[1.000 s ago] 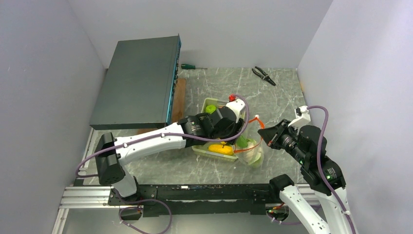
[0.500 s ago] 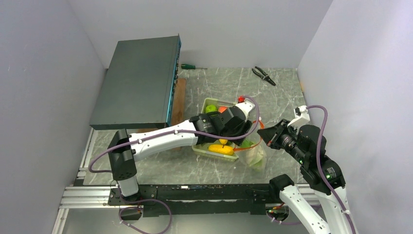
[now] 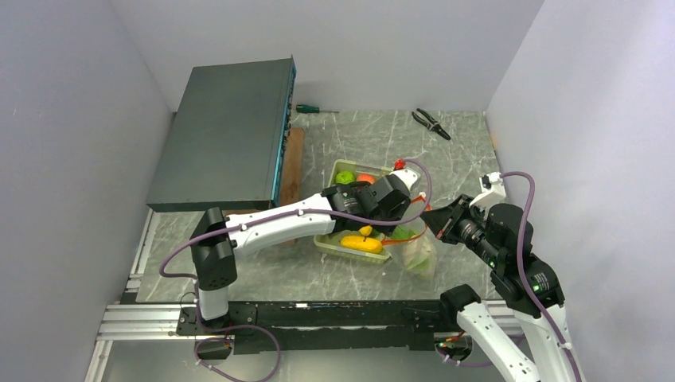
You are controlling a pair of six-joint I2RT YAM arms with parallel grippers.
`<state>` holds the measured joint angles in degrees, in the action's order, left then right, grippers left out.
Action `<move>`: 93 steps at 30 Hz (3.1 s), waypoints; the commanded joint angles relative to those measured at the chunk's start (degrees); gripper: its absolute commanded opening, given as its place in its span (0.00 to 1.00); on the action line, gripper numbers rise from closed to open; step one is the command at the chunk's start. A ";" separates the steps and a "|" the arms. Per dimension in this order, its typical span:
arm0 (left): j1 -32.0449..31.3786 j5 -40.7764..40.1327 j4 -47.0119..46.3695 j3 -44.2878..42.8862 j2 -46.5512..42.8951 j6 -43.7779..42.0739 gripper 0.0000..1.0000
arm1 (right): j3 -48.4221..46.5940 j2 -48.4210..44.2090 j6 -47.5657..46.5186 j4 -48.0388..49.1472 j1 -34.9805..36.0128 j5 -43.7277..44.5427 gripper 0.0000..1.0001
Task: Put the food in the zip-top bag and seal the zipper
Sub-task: Place the fake vegetable in the zipper food storage bag, then pick up the fake fruit from the bin.
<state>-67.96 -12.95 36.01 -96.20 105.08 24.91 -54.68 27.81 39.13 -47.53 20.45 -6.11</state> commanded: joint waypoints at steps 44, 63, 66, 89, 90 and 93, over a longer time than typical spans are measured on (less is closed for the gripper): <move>0.89 7.97 -32.96 21.52 -13.16 16.57 0.82 | -0.32 0.12 1.09 4.65 0.07 0.75 0.00; 1.78 13.79 -29.52 22.57 -17.52 14.46 0.70 | 0.16 -0.43 0.52 3.45 0.06 1.53 0.00; 1.85 13.13 -27.61 20.48 -18.31 12.80 0.80 | 0.95 -0.70 -0.67 3.10 0.10 3.37 0.00; 5.65 1.25 0.91 17.70 -30.30 10.81 0.91 | 1.51 2.36 -6.94 1.70 0.09 12.26 0.00; 5.65 0.39 3.25 17.33 -30.13 11.53 0.91 | 2.11 2.26 -6.90 2.00 0.12 12.14 0.00; 5.65 -0.51 4.21 19.77 -31.12 13.70 0.91 | 3.72 2.34 -6.49 2.79 0.12 11.02 0.00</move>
<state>-62.43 -10.61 32.82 -76.44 74.43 35.73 -52.53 30.24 33.80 -46.61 20.56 4.47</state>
